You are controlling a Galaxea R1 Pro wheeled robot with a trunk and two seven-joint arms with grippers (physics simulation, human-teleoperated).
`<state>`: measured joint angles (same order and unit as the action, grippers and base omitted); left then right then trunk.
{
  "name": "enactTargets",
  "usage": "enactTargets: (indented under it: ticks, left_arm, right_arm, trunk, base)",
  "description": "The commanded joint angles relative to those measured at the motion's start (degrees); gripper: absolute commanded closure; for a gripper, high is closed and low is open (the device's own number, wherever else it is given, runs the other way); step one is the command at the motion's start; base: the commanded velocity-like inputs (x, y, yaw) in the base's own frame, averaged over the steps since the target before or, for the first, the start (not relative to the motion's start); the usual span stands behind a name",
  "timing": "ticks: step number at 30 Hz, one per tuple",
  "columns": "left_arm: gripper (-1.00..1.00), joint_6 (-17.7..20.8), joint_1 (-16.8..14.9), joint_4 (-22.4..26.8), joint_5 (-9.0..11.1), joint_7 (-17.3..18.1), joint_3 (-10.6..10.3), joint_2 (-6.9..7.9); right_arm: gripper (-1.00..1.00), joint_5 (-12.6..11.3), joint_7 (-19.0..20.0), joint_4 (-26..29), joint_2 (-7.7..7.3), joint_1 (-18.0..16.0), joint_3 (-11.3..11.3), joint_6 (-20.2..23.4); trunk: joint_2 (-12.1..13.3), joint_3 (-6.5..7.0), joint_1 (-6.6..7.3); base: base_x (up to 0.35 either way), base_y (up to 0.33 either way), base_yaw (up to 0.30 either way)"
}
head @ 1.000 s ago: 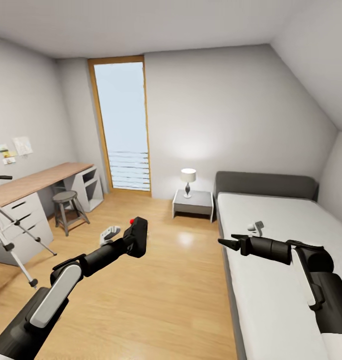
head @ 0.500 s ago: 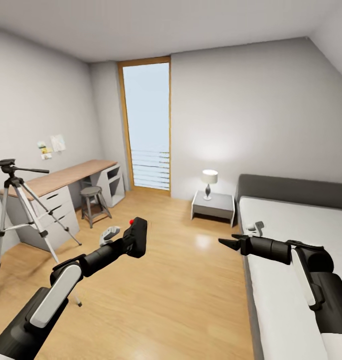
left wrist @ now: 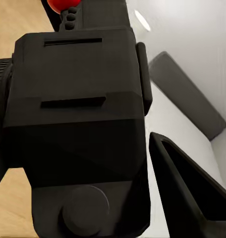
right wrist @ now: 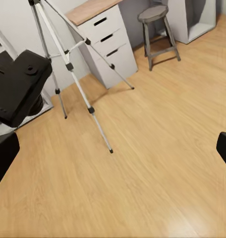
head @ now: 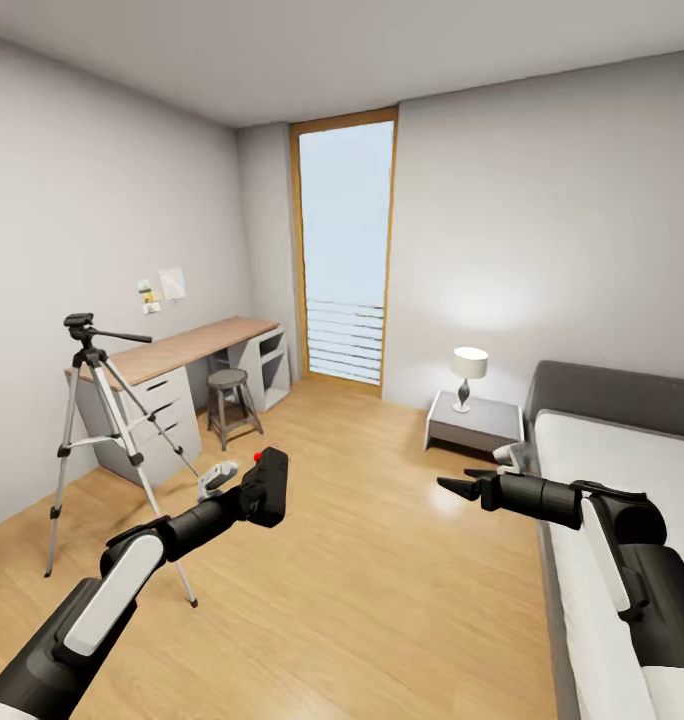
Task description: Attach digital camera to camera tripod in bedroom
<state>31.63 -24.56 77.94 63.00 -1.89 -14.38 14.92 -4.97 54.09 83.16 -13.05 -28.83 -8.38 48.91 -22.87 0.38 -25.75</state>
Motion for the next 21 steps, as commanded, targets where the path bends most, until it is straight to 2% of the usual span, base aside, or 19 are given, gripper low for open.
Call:
enactTargets:
  ticks: [1, 4, 8, 16, 17, 20, 21]
  left_arm:
    - [1.0, 0.03, -0.05, -1.21, 0.48, -0.12, -0.07, 0.09]
    - [1.0, -0.14, -0.05, -4.24, 0.43, -0.13, -0.05, 0.08]
    - [1.0, -0.38, -0.05, -11.52, 0.12, 0.03, 0.03, 0.06]
    - [1.0, -0.38, -0.05, -25.67, -0.34, -0.4, -0.01, 1.07]
    - [1.0, -0.36, -0.05, -29.88, -0.5, -0.4, -0.1, 1.18]
    - [1.0, -0.39, -0.05, -36.63, -1.09, -0.4, -0.26, 1.09]
    - [1.0, -0.44, -0.05, -41.05, -1.81, -0.38, -0.35, 0.94]
  right_arm:
    - [-1.0, -0.05, -0.56, -0.16, 0.0, 0.0, -0.05, 0.54]
    - [-1.0, 0.55, -1.54, -1.37, 0.0, 0.0, -0.03, 0.6]
    - [-1.0, 1.09, -3.63, -5.8, 0.03, 0.0, 0.05, 0.53]
    - [-1.0, 1.6, -12.27, -18.81, 0.08, 0.0, 0.3, 0.04]
    - [-1.0, 1.94, -14.68, -22.35, 0.12, 0.0, 0.85, -0.19]
    - [-1.0, 3.32, -18.66, -28.73, 0.49, 0.0, 2.78, -1.19]
    - [-1.0, 4.61, -21.39, -33.1, 0.92, 0.0, 4.53, -2.62]
  trunk:
    - [-0.05, -0.02, -0.03]
    - [-0.05, -0.02, -0.03]
    - [-0.05, -0.02, -0.03]
    - [-0.05, -0.02, -0.03]
    - [-0.05, -0.02, -0.03]
    - [-0.05, -0.02, -0.03]
    - [-0.05, -0.02, -0.03]
  base:
    - [0.041, 0.0, 0.288]
    - [0.027, 0.0, 0.288]
    - [0.01, 0.0, 0.29]
    - [0.002, 0.0, 0.298]
    - [0.0, 0.0, 0.299]
    - [0.0, 0.0, 0.3]
    - [0.0, 0.0, 0.3]
